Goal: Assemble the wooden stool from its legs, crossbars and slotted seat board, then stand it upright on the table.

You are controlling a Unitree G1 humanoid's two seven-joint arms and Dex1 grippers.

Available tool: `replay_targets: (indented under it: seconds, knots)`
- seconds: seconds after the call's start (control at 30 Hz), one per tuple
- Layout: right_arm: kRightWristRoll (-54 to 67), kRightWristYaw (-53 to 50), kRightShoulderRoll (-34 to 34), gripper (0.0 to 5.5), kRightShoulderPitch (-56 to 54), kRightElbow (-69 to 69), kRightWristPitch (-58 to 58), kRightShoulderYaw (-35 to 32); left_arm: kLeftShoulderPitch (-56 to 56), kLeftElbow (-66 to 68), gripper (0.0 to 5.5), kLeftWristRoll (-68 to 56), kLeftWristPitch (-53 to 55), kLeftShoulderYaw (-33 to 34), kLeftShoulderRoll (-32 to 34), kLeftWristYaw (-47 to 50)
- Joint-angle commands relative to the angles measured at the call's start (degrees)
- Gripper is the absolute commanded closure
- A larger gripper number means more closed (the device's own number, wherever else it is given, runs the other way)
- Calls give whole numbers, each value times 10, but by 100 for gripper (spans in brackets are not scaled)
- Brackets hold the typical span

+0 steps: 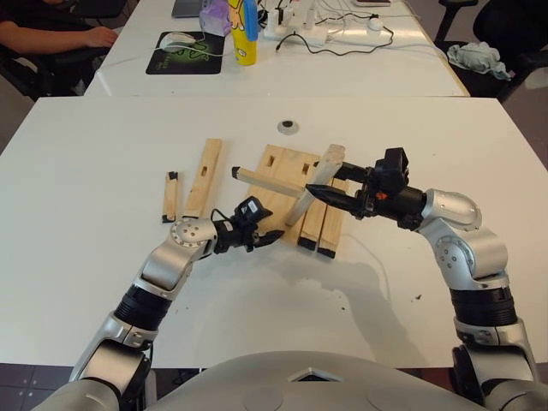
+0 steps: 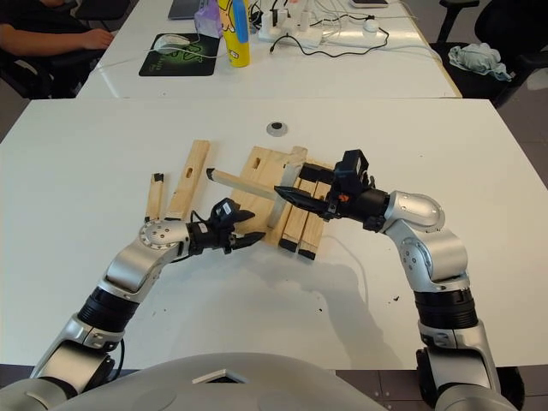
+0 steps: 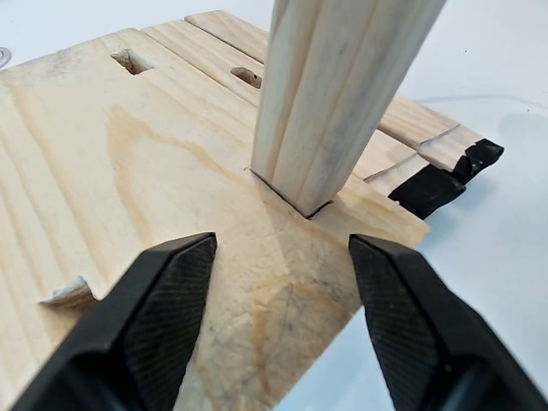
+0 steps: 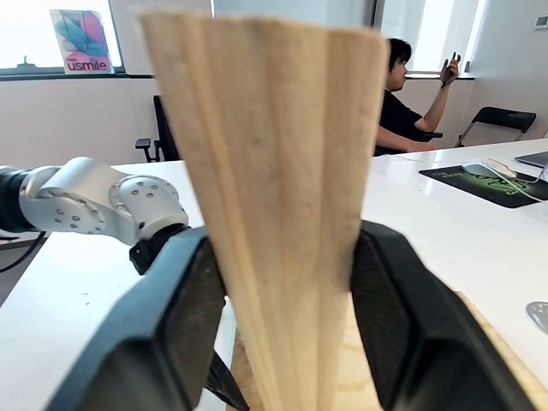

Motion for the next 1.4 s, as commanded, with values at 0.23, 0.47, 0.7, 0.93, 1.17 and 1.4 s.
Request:
replay_targets:
  seconds: [0.23,0.47,0.7,0.93,1.17,1.4]
  knots:
    - [-69,23,-45,344,82,39,10,74,27,35,261,18,40,-18,12,1]
    - [-55,-2,-31,344,62,79,-5,74,25,41,261,18,41,-18,8,6]
    - [-22,-10,-20,344,44,77,9,55,25,44,261,15,43,-17,6,11]
    - [-17,-9,-18,230,38,65,12,25,33,43,261,14,43,-12,4,16]
    - [78,45,-118,230,101,-27,107,-83,39,43,261,16,44,-9,6,19]
    - [399,59,-236,286,13,-69,292,-271,58,32,261,12,46,11,15,21]
